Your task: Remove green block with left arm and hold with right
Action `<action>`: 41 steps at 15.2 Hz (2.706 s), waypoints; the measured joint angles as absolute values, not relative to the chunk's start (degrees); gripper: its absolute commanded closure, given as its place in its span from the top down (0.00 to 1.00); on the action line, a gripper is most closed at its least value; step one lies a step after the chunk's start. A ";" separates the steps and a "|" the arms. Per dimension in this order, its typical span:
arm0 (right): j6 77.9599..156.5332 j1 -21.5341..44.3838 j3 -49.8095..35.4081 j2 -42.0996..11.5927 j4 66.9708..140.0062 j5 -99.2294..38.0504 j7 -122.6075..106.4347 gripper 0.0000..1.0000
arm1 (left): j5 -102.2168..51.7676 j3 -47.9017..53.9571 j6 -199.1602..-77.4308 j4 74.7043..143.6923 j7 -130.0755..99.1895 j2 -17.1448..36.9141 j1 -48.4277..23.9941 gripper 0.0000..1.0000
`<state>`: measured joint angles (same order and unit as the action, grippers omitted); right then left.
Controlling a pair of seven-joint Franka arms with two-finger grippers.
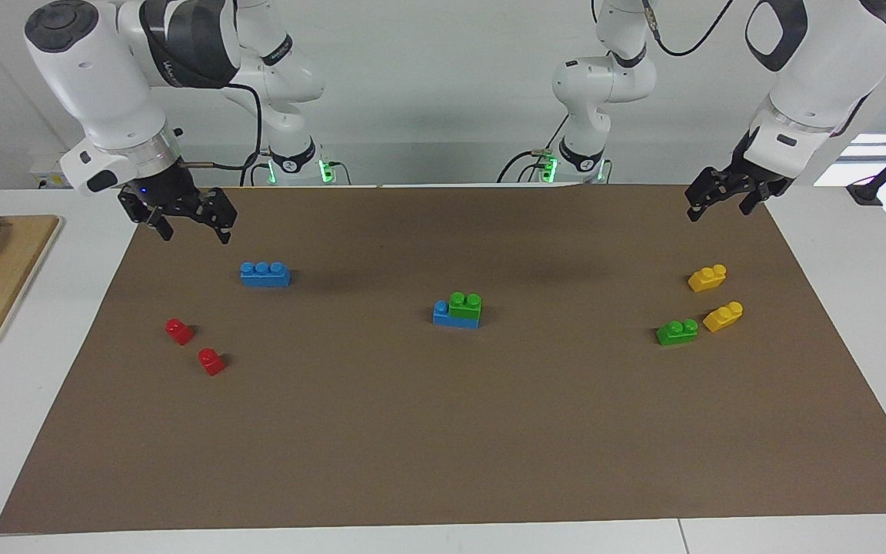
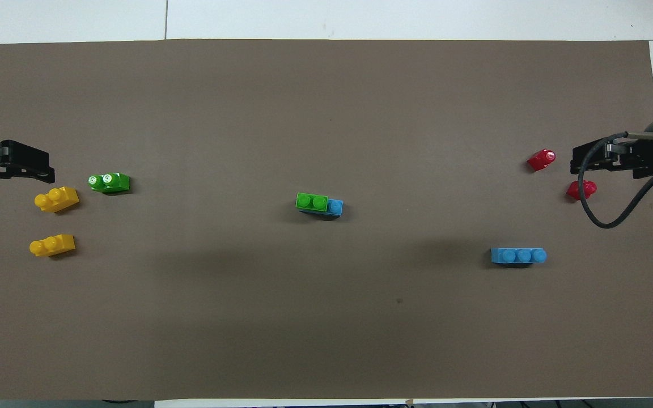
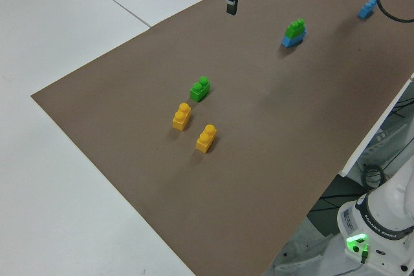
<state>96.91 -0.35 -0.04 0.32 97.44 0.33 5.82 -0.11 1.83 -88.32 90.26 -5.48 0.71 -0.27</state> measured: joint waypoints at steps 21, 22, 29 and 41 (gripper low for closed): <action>96.91 -0.34 -0.05 0.32 97.44 0.33 5.82 1.00 | -0.12 2.31 -87.67 91.24 -9.17 0.42 -0.37 1.00; 96.91 -0.34 -0.05 0.32 97.44 0.33 5.82 1.00 | -0.12 2.35 -87.65 91.82 -9.91 0.21 -0.39 1.00; 96.91 -0.34 -0.05 0.31 97.50 0.33 6.56 1.00 | -0.12 2.82 -89.03 98.89 -21.14 -3.13 -2.79 1.00; 101.60 4.93 -1.10 -3.43 99.98 -10.99 68.31 1.00 | -3.13 3.17 -100.31 107.98 -56.73 -6.19 -10.97 1.00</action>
